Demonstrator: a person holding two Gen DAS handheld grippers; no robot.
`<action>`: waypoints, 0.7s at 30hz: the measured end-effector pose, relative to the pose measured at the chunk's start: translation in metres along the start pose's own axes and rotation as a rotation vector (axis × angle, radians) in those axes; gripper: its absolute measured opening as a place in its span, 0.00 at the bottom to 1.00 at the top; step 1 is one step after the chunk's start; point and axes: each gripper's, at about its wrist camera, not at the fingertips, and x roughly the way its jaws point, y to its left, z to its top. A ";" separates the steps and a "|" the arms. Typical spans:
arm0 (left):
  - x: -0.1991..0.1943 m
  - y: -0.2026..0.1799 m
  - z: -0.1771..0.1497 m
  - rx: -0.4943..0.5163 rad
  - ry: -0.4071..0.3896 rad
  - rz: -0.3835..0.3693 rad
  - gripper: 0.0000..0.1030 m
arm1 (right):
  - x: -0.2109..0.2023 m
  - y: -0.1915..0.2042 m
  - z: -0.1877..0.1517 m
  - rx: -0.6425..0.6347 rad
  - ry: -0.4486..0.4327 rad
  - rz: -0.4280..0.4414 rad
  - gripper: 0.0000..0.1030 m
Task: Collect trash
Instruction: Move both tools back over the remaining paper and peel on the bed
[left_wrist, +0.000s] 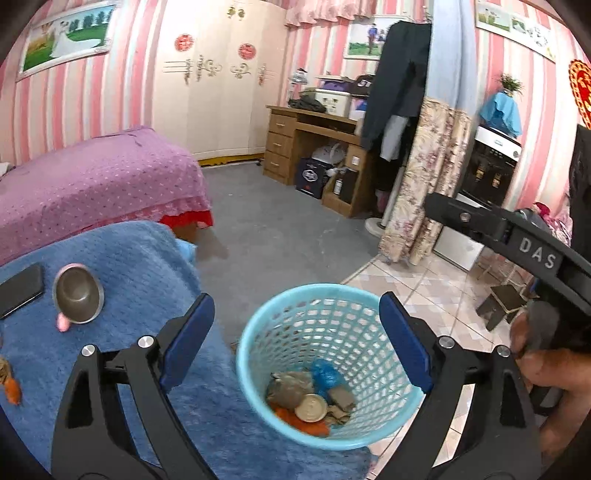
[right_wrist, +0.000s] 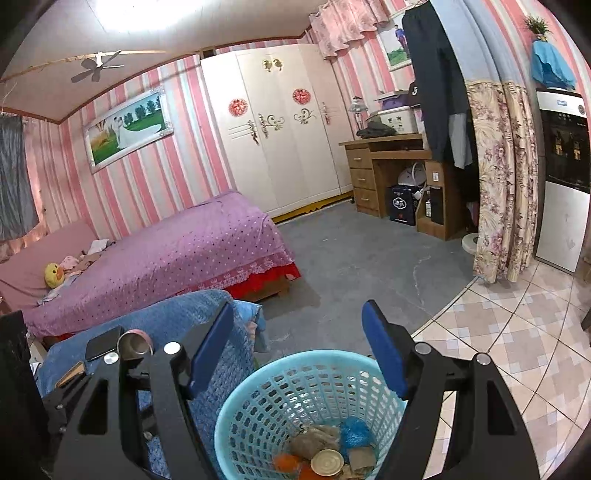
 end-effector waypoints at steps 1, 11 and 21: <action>-0.003 0.006 -0.001 -0.004 -0.002 0.013 0.85 | -0.001 0.003 0.000 -0.001 -0.005 0.007 0.69; -0.083 0.144 -0.037 -0.118 -0.002 0.309 0.85 | 0.011 0.090 -0.021 -0.145 0.045 0.128 0.69; -0.165 0.233 -0.063 -0.250 -0.087 0.482 0.86 | 0.025 0.197 -0.060 -0.282 0.108 0.234 0.69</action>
